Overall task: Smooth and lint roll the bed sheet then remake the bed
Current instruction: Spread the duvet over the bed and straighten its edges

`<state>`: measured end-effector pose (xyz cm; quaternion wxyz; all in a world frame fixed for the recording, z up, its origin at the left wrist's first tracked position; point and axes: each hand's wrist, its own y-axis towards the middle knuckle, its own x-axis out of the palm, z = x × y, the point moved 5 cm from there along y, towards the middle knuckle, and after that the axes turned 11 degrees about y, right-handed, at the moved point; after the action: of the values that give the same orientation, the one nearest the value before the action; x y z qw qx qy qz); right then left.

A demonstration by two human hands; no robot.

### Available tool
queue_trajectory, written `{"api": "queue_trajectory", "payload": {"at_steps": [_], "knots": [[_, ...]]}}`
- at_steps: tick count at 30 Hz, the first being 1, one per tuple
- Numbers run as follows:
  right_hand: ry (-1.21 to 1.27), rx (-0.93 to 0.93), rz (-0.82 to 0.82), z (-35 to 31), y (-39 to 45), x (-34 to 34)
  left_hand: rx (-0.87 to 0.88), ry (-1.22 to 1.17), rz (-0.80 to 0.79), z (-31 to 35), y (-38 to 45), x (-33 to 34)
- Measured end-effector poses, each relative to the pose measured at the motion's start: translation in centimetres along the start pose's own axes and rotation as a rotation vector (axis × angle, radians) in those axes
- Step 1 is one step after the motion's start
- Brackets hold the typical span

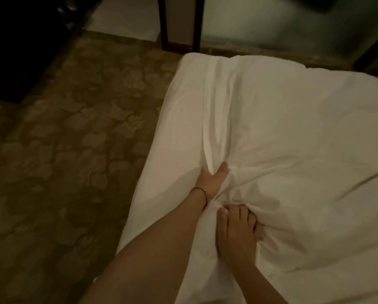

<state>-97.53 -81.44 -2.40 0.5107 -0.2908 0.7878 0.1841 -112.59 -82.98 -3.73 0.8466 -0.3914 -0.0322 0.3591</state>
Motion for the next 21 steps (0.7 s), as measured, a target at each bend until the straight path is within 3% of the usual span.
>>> {"api": "queue_trajectory", "payload": {"at_steps": [5, 11, 14, 17, 21], "knots": [[0.011, 0.056, 0.137, -0.1, 1.0, 0.7, 0.063, 0.254, -0.098, 0.2, 2.0, 2.4], [-0.027, 0.177, 0.135, -0.8, 3.0, 1.2, 0.084, 0.229, -0.139, 0.1, 3.0, 1.0], [0.056, 0.19, 0.22, -2.4, 2.8, -0.1, 0.056, 0.115, -0.149, 1.3, 2.7, -2.3], [0.118, 0.138, 0.399, -6.1, 1.2, -4.1, 0.258, 0.121, -0.087, 5.8, 3.2, -8.2], [0.227, -0.06, 0.444, -13.3, 0.7, -6.3, 0.545, 0.234, 0.104, 14.0, 6.3, -17.6]]}}
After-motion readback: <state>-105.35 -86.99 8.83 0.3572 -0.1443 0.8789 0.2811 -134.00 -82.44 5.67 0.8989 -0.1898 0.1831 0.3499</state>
